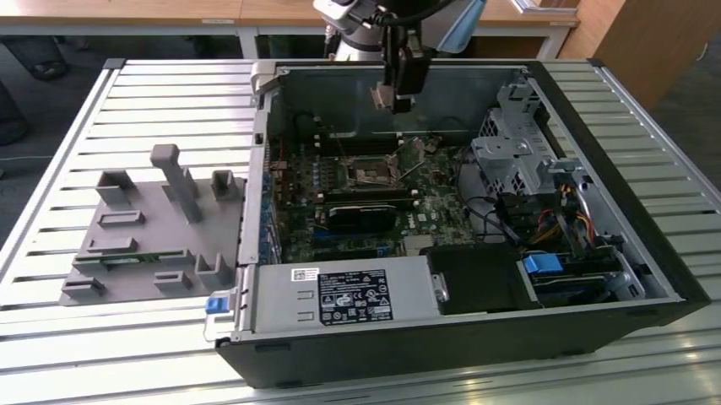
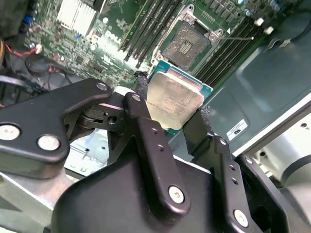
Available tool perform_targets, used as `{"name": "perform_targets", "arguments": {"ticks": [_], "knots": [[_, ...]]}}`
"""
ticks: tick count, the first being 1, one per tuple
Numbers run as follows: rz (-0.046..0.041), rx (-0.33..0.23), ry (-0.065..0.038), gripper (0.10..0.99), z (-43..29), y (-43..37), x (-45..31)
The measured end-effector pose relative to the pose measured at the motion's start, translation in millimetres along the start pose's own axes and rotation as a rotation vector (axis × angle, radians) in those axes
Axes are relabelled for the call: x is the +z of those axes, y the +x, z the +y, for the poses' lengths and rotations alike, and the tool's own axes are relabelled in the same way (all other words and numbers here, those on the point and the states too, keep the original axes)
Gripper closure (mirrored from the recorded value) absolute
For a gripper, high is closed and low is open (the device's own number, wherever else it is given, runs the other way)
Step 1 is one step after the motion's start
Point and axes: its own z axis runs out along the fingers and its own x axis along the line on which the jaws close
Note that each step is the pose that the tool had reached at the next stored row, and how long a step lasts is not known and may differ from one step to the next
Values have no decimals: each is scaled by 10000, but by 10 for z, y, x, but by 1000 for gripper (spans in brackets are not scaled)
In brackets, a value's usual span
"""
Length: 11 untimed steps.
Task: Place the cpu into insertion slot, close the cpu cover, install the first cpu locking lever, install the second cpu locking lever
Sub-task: 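Place the cpu into insertion slot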
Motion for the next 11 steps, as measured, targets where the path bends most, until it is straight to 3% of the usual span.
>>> {"name": "perform_targets", "arguments": {"ticks": [4,11], "knots": [[-34,466,-2,545,-1,0,11],[-152,479,0,545,-6,6,81]]}}
